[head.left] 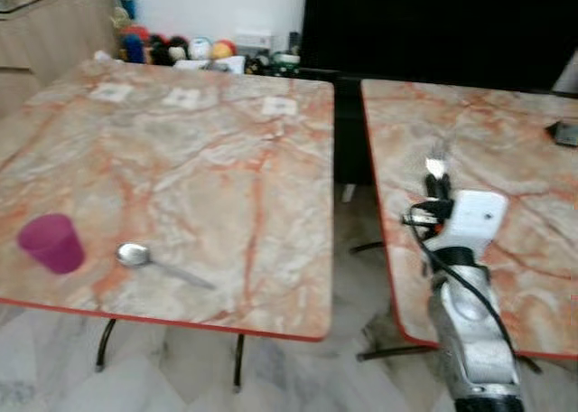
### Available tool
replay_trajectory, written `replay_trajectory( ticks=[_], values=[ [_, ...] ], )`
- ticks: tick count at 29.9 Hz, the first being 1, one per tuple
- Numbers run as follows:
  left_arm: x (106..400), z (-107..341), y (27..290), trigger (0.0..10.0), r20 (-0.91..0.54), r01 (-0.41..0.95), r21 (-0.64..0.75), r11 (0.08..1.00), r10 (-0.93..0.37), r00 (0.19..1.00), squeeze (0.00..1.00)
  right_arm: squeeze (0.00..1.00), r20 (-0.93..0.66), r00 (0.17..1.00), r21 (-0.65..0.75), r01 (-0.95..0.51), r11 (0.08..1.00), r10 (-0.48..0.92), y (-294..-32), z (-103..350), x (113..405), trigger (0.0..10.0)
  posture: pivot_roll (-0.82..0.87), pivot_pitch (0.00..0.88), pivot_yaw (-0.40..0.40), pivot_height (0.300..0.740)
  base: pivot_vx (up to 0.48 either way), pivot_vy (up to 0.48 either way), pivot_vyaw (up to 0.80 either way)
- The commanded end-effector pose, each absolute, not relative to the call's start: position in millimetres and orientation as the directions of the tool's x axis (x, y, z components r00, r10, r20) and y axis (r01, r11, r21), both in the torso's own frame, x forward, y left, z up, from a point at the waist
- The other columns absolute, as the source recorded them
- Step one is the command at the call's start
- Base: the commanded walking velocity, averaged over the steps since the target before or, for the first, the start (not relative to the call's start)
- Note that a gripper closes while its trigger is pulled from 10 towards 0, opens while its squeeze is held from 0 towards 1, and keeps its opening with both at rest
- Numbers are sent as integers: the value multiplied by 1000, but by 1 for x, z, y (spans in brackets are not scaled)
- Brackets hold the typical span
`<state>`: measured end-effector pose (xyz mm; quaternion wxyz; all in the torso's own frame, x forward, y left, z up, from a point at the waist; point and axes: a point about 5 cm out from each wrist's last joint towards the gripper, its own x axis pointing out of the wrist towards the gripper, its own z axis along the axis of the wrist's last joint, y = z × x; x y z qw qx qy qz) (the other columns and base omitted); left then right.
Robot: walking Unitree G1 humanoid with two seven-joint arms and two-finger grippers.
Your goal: Setting the table
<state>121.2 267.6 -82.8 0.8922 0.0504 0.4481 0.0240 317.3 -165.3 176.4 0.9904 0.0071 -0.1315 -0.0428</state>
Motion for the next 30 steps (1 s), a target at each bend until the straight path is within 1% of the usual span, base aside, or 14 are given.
replay_trajectory(
  ticks=[1,2,6,18,30],
  values=[
    [116,-86,263,10000,-812,4,99,995,78,579,0,0,274,954,26,121,992,-123,-175,181,316,10000,-16,97,-11,740,0,-412,0],
    [116,-86,263,10000,-812,4,99,995,78,579,0,0,271,954,23,124,992,-126,-175,181,317,10000,-16,97,-11,740,0,-412,0],
    [116,-86,263,10000,-812,4,99,995,78,579,0,0,272,953,29,128,991,-132,-176,181,317,10000,-21,108,-10,740,0,-416,-694],
    [117,-86,264,10000,-812,6,98,995,77,579,0,0,291,949,33,122,992,-126,-172,183,316,10000,-19,108,-8,740,0,-414,0],
    [117,-86,264,10000,-810,9,100,995,76,581,0,0,363,913,50,178,983,-184,-182,201,317,10000,-15,97,-7,740,0,-412,0]
  ],
)
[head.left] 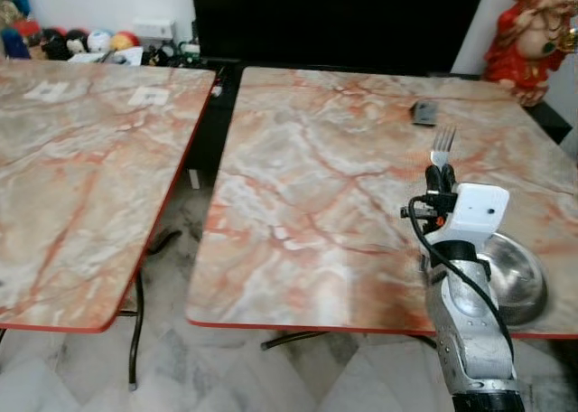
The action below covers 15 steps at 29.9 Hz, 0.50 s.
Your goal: Setting the table
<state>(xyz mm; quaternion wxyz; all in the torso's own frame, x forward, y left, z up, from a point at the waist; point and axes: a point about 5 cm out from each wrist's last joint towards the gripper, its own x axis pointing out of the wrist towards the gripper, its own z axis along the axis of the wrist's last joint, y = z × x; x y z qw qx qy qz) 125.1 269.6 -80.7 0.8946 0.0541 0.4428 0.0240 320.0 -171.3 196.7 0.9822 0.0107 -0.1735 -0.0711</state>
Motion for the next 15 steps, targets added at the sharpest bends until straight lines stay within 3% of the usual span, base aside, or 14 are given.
replay_trajectory(
  ticks=[1,11,15],
  values=[
    [117,-86,264,10000,-810,9,100,995,76,581,0,0,366,911,50,183,982,-189,-183,202,317,10000,-15,97,-7,740,0,-412,0],
    [117,-86,264,10000,-811,16,106,994,77,580,0,0,377,897,41,232,972,-230,-195,205,313,10000,-21,82,-6,740,0,-398,0],
    [117,-86,264,10000,-814,17,116,993,86,575,0,0,374,893,33,255,966,-249,-201,206,314,10000,-24,79,-7,740,0,0,0]
  ],
)
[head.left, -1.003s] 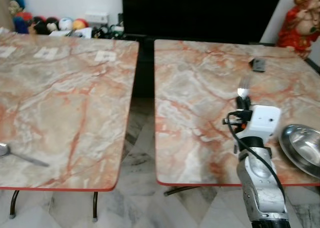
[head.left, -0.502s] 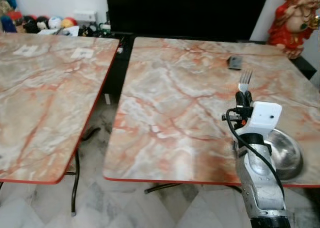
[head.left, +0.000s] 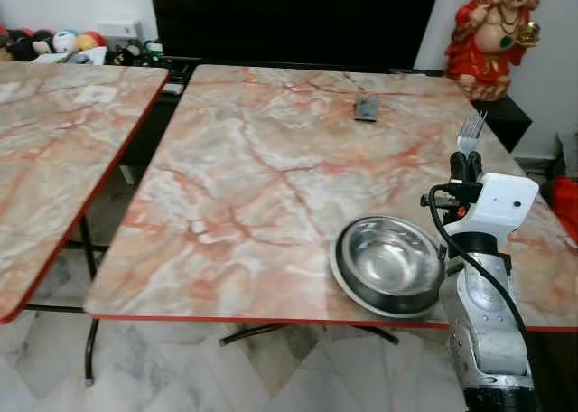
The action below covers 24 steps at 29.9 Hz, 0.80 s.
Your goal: Setting the table
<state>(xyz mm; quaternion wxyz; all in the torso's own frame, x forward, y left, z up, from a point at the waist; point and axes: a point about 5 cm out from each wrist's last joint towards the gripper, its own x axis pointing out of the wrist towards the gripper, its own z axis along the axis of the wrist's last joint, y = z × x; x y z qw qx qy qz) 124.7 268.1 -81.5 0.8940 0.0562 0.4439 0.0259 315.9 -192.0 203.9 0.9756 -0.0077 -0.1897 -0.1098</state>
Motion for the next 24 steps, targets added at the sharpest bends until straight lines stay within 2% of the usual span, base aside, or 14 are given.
replay_trajectory(
  ticks=[1,9,11,13,18,24],
  values=[
    [117,-86,264,10000,-813,17,115,993,84,575,0,0,371,894,26,259,965,-250,-202,206,315,10000,-24,79,-7,740,0,0,0],
    [117,-86,264,10000,-814,14,106,994,79,575,0,0,271,928,-1,267,964,-257,-202,191,324,10000,-21,85,-4,740,0,0,0],
    [117,-86,264,10000,-815,13,104,994,78,574,0,0,227,940,-15,264,964,-254,-200,184,327,10000,-19,88,-1,740,0,0,0],
    [117,-86,264,10000,-816,10,101,995,77,573,0,0,101,954,-46,287,957,-281,-201,165,334,10000,-21,89,0,740,0,0,0],
    [118,-86,264,10000,-817,10,98,995,75,572,0,0,8,949,-21,315,949,-315,-205,152,339,10000,-14,97,2,740,0,0,0],
    [118,-86,264,10000,-817,13,95,995,70,572,0,0,-119,963,-95,233,968,-243,-198,133,350,10000,-9,108,10,740,0,0,0]
  ],
)
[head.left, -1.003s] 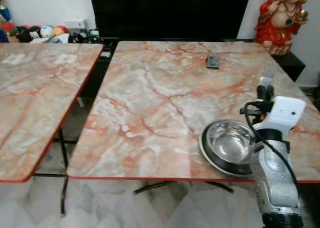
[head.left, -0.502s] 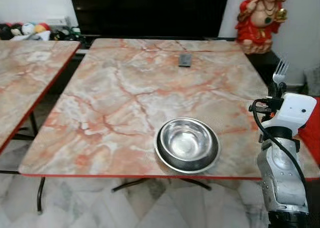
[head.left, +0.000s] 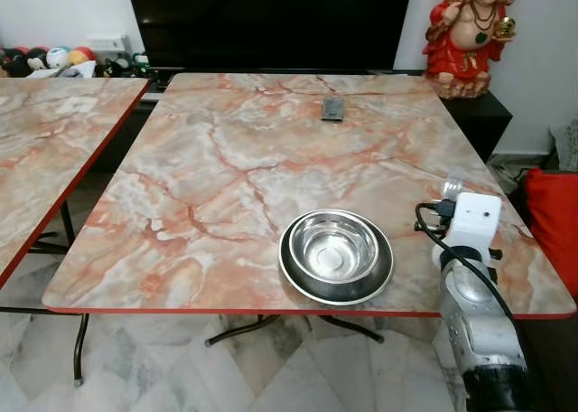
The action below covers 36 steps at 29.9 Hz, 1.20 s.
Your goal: Setting the table
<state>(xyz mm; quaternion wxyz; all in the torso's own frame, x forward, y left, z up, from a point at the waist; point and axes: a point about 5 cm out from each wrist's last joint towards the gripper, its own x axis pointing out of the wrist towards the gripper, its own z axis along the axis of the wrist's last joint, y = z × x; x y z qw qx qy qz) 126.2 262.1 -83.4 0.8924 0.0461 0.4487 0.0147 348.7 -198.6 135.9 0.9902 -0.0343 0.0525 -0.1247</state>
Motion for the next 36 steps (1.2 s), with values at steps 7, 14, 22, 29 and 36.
replay_trajectory(
  ticks=[7,14,22,29,36],
  values=[
    [119,-85,266,10000,-818,17,98,995,71,571,0,0,-176,953,-25,246,969,-246,-198,126,361,10000,-11,118,24,740,0,0,0],
    [120,-85,267,10000,-817,18,101,995,72,572,0,0,-216,956,0,205,979,-200,-192,117,368,10000,-6,117,31,740,0,0,0],
    [120,-84,267,10000,-816,21,102,995,72,574,0,0,-190,957,17,225,974,-218,-195,120,374,10000,3,115,37,740,0,0,0],
    [120,-84,267,10000,-817,22,104,994,73,572,0,0,-214,958,13,198,980,-191,-194,116,376,10000,8,113,36,740,0,0,0],
    [120,-84,267,10000,-818,32,103,994,67,571,0,0,-259,955,-2,147,989,-143,-187,109,376,10000,9,112,36,740,0,0,0]
  ],
)
